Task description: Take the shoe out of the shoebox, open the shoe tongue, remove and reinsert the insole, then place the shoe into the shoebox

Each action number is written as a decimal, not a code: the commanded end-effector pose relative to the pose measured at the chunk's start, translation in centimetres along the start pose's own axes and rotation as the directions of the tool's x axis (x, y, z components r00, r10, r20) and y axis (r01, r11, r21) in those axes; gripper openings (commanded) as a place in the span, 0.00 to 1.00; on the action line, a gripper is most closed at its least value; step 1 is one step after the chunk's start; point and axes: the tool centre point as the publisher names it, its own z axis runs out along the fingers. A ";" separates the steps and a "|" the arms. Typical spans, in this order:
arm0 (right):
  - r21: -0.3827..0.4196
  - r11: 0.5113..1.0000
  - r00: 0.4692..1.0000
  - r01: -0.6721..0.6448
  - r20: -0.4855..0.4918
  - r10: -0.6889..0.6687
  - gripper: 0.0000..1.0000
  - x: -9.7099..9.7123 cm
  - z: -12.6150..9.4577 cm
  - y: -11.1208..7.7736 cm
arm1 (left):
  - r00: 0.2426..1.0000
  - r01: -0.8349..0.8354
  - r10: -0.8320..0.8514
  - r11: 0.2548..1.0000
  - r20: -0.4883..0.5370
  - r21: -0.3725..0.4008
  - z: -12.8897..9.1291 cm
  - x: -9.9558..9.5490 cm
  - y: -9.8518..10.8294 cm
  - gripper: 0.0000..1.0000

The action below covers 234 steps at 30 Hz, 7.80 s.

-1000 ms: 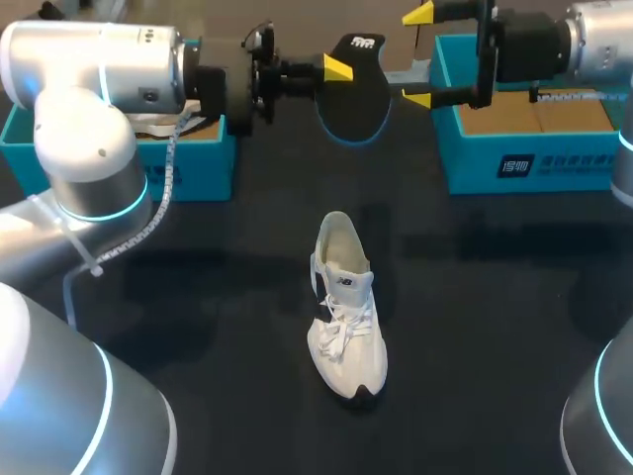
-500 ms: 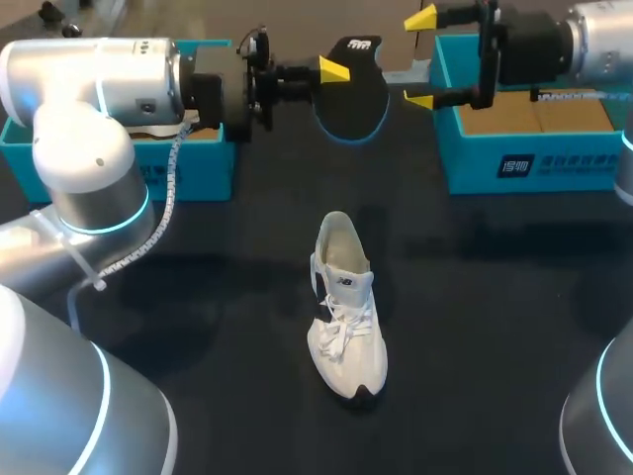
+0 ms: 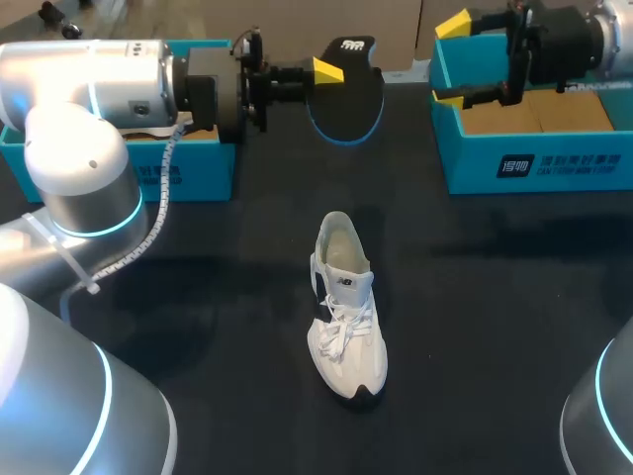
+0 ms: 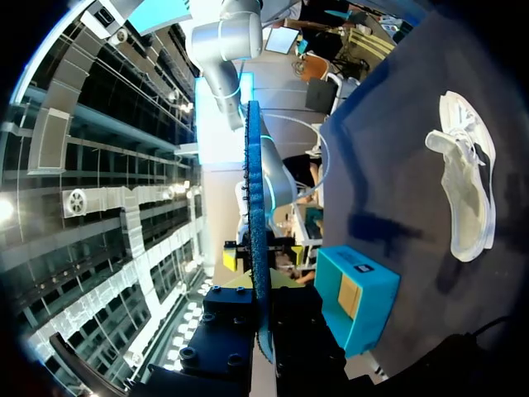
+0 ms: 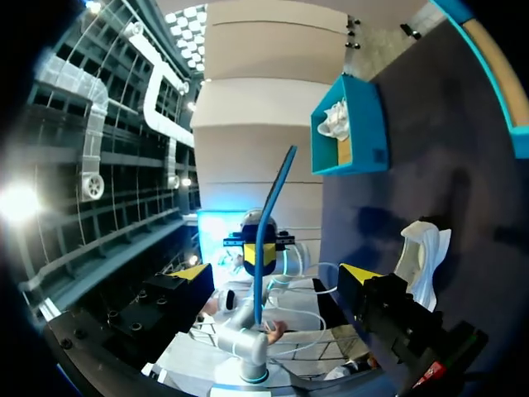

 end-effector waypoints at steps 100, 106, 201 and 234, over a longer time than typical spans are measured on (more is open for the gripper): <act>-0.028 1.000 1.000 -0.002 0.009 0.002 1.00 -0.5 -2.4 -1.5 | -0.933 0.360 -0.352 -0.924 -0.078 -0.133 0.7 1.7 -2.1 0.00; -0.028 1.000 1.000 -0.002 0.009 0.002 1.00 -0.5 -2.4 -1.5 | -0.933 0.360 -0.352 -0.924 -0.078 -0.133 0.7 1.7 -2.1 0.00; -0.161 0.973 0.393 0.163 0.916 0.085 1.00 7.0 3.4 -3.0 | -0.984 0.176 -0.165 -0.968 -0.071 -0.180 3.6 4.8 0.8 0.00; -0.092 0.981 0.187 0.171 0.981 0.059 1.00 5.0 8.0 -2.9 | -0.984 0.176 -0.165 -0.968 -0.071 -0.180 3.6 4.8 0.8 0.00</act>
